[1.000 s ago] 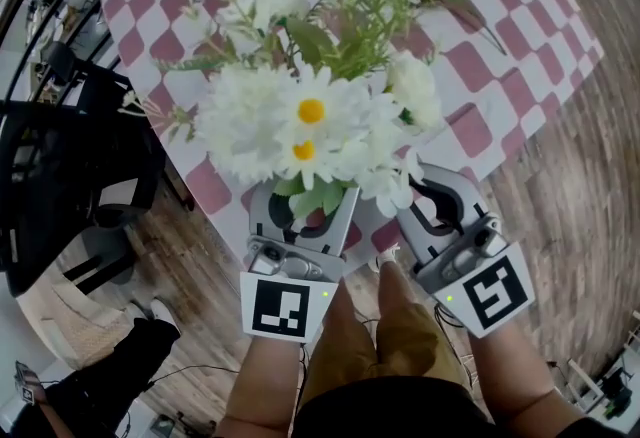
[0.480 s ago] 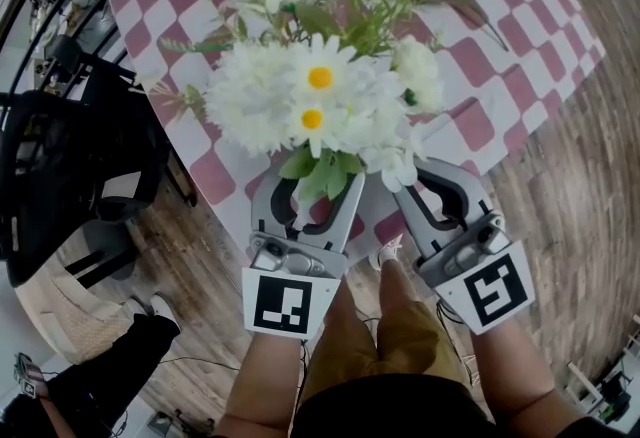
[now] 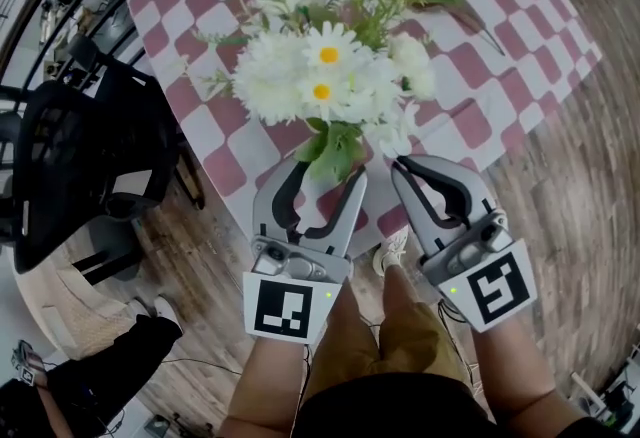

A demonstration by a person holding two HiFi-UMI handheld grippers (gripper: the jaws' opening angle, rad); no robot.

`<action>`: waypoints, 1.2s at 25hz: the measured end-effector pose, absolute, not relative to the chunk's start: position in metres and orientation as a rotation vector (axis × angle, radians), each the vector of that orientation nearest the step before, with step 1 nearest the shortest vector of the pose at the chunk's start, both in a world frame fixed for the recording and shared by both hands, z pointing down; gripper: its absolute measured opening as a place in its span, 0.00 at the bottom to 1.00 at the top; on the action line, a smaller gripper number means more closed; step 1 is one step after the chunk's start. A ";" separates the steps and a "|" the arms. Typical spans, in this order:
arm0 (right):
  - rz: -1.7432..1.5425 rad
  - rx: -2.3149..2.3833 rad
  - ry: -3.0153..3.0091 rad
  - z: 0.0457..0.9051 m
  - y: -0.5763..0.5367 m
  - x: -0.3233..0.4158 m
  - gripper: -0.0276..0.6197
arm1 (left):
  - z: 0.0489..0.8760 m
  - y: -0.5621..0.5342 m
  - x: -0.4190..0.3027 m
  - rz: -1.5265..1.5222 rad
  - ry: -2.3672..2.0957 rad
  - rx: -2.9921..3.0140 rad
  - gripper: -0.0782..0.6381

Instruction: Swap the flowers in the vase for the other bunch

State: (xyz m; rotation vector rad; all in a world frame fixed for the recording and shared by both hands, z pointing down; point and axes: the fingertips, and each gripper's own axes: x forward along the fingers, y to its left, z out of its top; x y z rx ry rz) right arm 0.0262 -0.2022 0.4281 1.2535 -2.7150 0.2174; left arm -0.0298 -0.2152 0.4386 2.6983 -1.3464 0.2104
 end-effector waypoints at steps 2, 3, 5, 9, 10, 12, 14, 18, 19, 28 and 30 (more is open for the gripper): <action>0.206 1.250 -2.724 0.423 -0.199 0.024 0.11 | 0.433 -0.211 -0.032 0.204 -1.358 2.700 0.43; 0.199 1.248 -2.727 0.421 -0.197 0.023 0.11 | 0.430 -0.209 -0.033 0.201 -1.365 2.702 0.43; 0.185 1.244 -2.734 0.416 -0.194 0.021 0.11 | 0.424 -0.205 -0.035 0.199 -1.378 2.711 0.43; 0.148 1.239 -2.754 0.399 -0.189 0.017 0.11 | 0.406 -0.200 -0.039 0.175 -1.406 2.730 0.43; 0.138 1.238 -2.761 0.394 -0.188 0.016 0.11 | 0.401 -0.198 -0.040 0.170 -1.410 2.737 0.43; 0.115 1.236 -2.771 0.384 -0.185 0.015 0.11 | 0.391 -0.195 -0.039 0.171 -1.407 2.759 0.42; 0.093 1.238 -2.776 0.375 -0.182 0.015 0.11 | 0.381 -0.191 -0.038 0.173 -1.405 2.778 0.40; 0.053 1.254 -2.785 0.357 -0.179 0.017 0.11 | 0.361 -0.187 -0.039 0.144 -1.433 2.792 0.29; 0.044 1.260 -2.789 0.351 -0.178 0.018 0.11 | 0.356 -0.185 -0.040 0.129 -1.446 2.790 0.24; -0.052 1.289 -2.824 0.304 -0.171 0.019 0.11 | 0.317 -0.176 -0.038 0.139 -1.492 2.833 0.14; -0.069 1.295 -2.834 0.294 -0.171 0.018 0.11 | 0.310 -0.177 -0.037 0.138 -1.488 2.849 0.13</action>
